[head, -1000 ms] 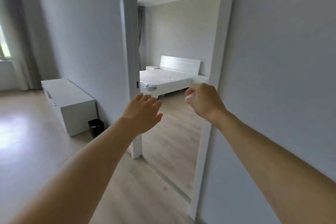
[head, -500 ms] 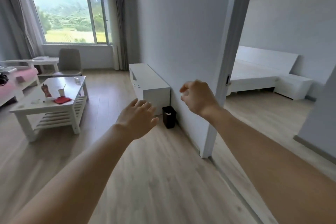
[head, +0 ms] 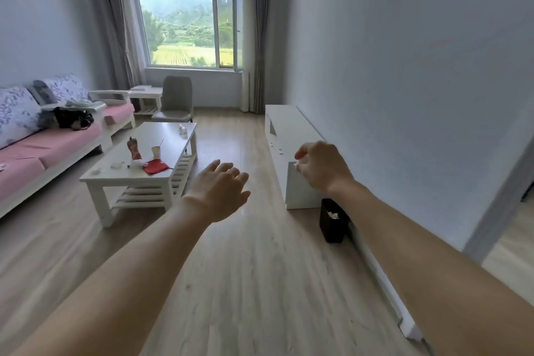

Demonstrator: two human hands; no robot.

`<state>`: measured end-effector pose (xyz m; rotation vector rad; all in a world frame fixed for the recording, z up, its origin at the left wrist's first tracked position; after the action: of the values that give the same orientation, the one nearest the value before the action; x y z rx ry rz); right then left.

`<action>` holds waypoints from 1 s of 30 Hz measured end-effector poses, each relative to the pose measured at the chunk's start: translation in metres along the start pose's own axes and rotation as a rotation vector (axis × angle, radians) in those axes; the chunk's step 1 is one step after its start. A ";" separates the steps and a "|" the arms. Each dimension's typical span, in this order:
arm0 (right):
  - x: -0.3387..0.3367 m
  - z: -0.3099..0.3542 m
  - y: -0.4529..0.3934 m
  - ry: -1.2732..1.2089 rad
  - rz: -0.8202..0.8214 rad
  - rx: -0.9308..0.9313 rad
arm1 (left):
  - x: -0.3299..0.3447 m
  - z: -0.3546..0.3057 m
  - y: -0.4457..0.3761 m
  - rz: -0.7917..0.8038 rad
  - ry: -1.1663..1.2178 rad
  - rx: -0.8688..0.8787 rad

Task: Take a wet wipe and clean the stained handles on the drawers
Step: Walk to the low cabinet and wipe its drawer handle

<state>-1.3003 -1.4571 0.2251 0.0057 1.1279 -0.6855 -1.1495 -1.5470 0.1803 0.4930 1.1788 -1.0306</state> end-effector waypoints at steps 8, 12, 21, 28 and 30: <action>0.121 0.056 -0.204 -0.018 0.016 -0.089 | 0.077 0.171 -0.142 -0.040 -0.046 -0.070; 0.152 0.068 -0.325 -0.059 -0.040 -0.026 | 0.104 0.260 -0.238 -0.052 -0.045 -0.070; 0.225 0.020 -0.549 0.008 -0.101 0.080 | 0.208 0.346 -0.465 -0.052 -0.001 0.065; 0.300 -0.029 -0.757 -0.012 -0.119 0.136 | 0.289 0.418 -0.663 -0.069 -0.021 0.149; 0.319 -0.035 -0.820 -0.039 -0.115 0.165 | 0.302 0.449 -0.716 -0.105 -0.018 0.146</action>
<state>-1.6648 -2.2587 0.2145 0.0681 1.0377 -0.8768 -1.5242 -2.3620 0.1916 0.5391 1.1280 -1.2151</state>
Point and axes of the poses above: each hand's wrist, its own y-axis away from the middle knuckle, its own x-axis out of the palm, z = x × y, the point moved 6 cm from there along -y, towards the middle knuckle, and after that the axes turned 1 degree about x, right-handed, at the moved point
